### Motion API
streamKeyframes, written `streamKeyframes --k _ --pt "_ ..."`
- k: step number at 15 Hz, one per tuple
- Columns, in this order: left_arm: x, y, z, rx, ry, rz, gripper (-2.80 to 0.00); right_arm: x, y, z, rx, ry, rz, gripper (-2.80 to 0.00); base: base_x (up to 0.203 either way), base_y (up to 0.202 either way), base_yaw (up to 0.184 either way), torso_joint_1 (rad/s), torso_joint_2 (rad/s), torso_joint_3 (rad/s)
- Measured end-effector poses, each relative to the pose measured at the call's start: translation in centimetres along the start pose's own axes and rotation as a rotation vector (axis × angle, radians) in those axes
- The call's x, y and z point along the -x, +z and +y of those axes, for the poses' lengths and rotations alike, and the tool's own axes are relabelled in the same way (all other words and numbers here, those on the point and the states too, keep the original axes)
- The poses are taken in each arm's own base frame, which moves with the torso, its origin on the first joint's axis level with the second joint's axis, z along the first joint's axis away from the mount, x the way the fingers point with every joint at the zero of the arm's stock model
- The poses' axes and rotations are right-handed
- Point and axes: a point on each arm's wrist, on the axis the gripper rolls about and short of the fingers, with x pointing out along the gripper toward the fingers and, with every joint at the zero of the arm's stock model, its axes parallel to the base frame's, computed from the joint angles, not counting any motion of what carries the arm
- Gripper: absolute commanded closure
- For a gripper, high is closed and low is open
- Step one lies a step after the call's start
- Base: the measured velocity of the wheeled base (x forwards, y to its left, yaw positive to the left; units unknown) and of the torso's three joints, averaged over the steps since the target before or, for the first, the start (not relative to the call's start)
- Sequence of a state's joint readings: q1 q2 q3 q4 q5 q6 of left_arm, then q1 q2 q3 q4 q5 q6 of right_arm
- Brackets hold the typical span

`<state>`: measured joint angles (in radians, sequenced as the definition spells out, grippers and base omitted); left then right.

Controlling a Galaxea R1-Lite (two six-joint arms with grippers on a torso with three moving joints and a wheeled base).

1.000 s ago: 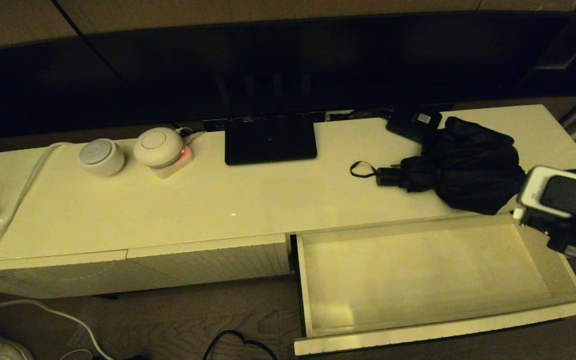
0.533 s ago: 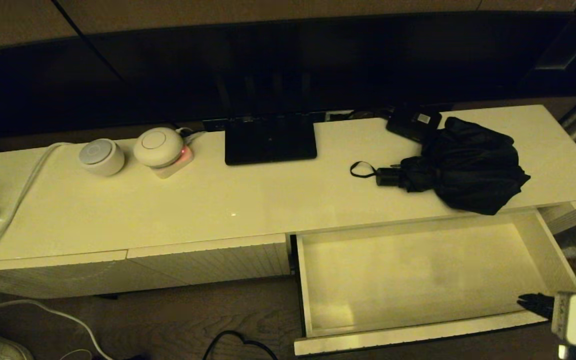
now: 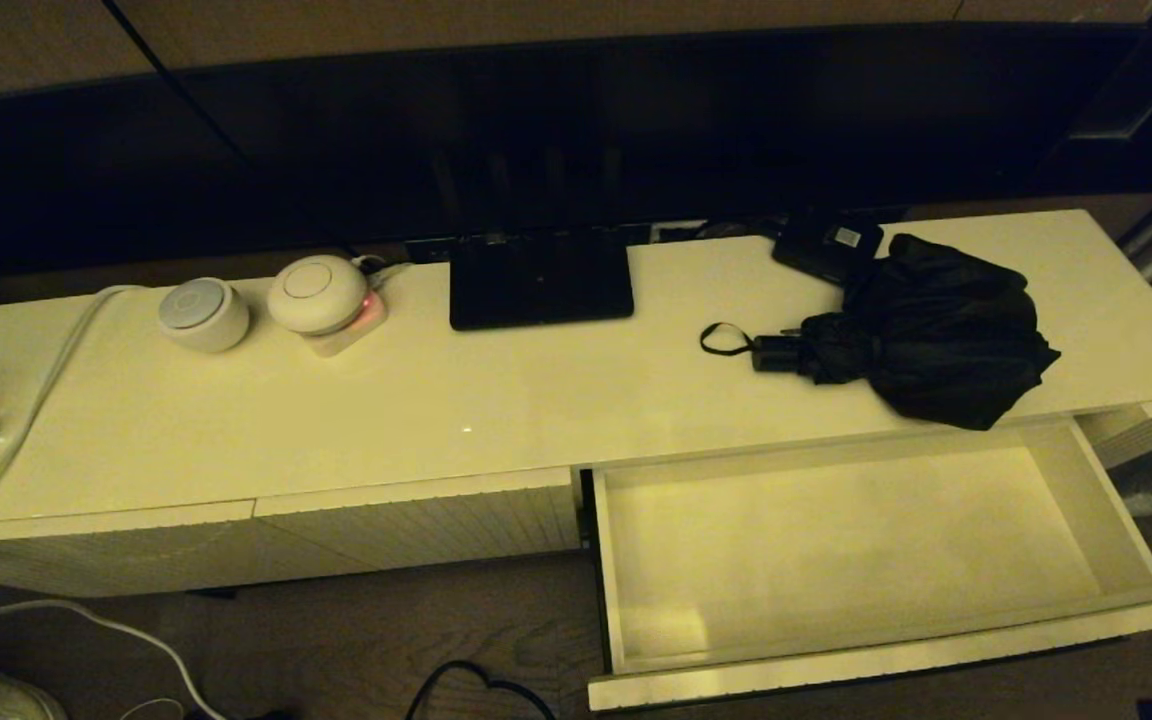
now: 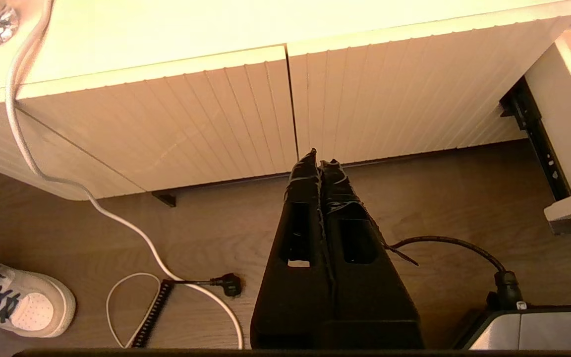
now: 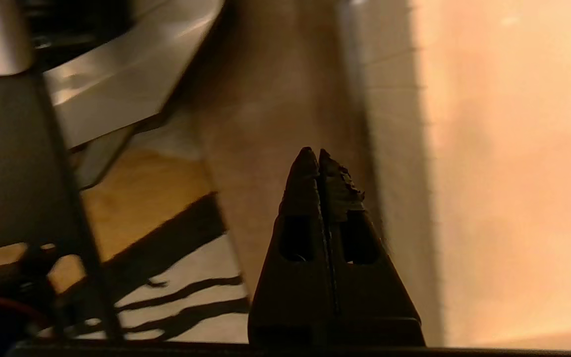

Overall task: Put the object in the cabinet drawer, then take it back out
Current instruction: Close the drawer

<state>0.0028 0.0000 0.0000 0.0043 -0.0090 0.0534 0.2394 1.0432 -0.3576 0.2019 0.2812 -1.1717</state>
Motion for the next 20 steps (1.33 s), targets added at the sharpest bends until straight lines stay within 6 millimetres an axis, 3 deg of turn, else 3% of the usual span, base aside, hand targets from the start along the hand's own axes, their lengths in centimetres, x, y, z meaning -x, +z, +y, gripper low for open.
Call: streamKeyframes --k 10,20 --pt "0.0 0.0 0.0 0.0 0.0 0.0 0.0 -2.6 -1.3 1.2 0.0 0.178 0.059 0.0 0.0 0.0 0.0 0.0 0.0 0.0" --pt "0.0 0.0 0.0 0.0 0.0 0.0 0.0 -6.1 -1.9 -2.4 0.0 0.091 0.197 0.0 0.0 0.0 0.0 0.0 0.0 0.0"
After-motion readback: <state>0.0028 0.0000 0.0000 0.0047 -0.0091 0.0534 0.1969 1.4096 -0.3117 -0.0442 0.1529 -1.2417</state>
